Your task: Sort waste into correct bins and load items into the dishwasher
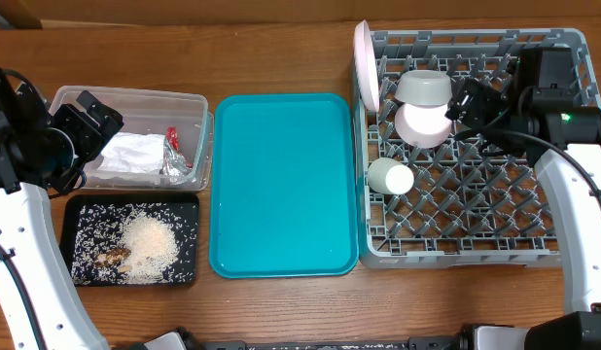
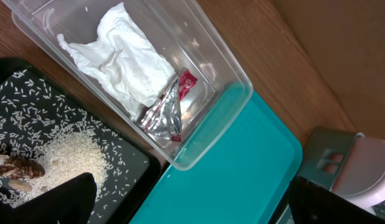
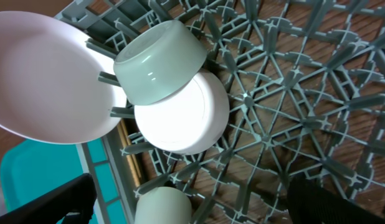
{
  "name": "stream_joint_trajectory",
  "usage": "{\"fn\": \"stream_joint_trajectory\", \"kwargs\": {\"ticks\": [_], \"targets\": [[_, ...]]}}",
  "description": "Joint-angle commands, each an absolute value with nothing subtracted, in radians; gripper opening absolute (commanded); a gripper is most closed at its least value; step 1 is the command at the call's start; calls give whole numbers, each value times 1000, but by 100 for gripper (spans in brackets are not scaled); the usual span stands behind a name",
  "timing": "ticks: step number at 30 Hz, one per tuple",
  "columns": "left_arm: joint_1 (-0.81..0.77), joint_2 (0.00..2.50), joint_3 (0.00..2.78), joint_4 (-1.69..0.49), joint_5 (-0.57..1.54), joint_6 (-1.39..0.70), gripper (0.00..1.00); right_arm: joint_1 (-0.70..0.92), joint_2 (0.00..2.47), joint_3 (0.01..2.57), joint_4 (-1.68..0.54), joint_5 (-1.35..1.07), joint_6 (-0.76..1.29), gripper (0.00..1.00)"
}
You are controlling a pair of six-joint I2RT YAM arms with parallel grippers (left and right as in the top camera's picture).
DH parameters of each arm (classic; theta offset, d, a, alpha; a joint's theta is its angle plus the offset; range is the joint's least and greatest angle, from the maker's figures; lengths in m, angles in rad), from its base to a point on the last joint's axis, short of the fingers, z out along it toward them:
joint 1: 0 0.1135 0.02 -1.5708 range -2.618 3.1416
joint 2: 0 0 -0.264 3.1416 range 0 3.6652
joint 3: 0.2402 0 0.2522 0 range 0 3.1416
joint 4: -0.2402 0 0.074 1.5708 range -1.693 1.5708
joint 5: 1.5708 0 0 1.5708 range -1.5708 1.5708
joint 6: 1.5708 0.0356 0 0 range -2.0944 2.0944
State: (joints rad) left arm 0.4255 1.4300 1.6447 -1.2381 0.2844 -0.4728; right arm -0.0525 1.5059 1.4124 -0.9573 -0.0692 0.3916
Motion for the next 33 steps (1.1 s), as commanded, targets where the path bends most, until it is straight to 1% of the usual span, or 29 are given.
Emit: {"fn": "stream_joint_trajectory", "kwargs": {"ticks": [1, 17, 26, 30, 33], "targets": [[426, 1425, 1663, -1237, 281, -483, 100, -57, 1500, 1417, -953, -43, 385, 100], [426, 1425, 1663, -1237, 281, -483, 100, -57, 1470, 1415, -953, -43, 385, 100], [426, 1425, 1663, -1237, 281, -483, 100, -48, 1250, 1415, -953, -43, 385, 100], [426, 1425, 1663, -1237, 281, -483, 100, -7, 1108, 1415, -957, -42, 384, 100], [426, 1425, 1663, -1237, 281, -483, 100, 42, 991, 1411, -953, 12, 385, 100]]}}
